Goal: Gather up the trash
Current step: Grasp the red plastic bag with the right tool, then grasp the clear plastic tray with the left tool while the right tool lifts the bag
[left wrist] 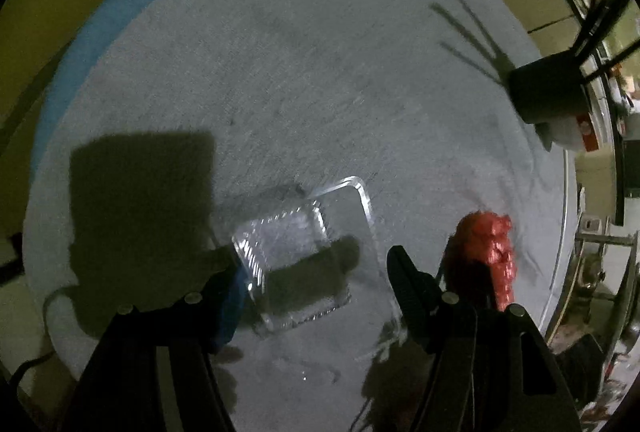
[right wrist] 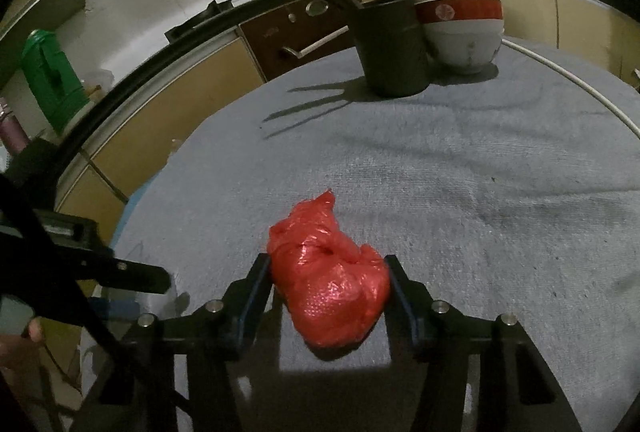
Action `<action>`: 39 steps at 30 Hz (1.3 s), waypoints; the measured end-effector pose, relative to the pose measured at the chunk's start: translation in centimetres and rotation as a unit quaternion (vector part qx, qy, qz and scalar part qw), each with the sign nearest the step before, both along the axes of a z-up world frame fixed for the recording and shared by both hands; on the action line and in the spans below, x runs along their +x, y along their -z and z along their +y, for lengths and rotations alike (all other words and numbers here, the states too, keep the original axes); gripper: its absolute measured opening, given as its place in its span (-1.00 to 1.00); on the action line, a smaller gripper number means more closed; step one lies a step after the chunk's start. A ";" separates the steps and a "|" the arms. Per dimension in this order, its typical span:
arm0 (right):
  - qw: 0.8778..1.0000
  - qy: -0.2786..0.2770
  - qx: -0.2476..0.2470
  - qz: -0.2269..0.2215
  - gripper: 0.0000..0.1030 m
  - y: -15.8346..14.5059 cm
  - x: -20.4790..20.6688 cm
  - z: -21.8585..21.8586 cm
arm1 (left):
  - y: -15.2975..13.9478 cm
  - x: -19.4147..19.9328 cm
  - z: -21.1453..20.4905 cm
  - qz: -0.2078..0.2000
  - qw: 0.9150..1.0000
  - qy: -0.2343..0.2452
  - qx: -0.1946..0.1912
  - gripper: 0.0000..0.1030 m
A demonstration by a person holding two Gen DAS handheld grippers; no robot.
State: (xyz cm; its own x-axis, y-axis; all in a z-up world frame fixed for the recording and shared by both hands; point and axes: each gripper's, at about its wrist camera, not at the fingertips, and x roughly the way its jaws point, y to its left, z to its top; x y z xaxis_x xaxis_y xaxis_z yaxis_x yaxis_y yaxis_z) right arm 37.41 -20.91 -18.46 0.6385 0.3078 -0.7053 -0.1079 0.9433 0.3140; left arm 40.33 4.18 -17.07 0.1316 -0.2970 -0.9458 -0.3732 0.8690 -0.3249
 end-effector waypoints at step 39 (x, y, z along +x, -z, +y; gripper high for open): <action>0.985 0.155 -0.001 -0.074 0.12 -8.7 -38.8 -9.8 | -5.7 -27.8 -15.6 -0.114 0.948 0.297 0.013 0.04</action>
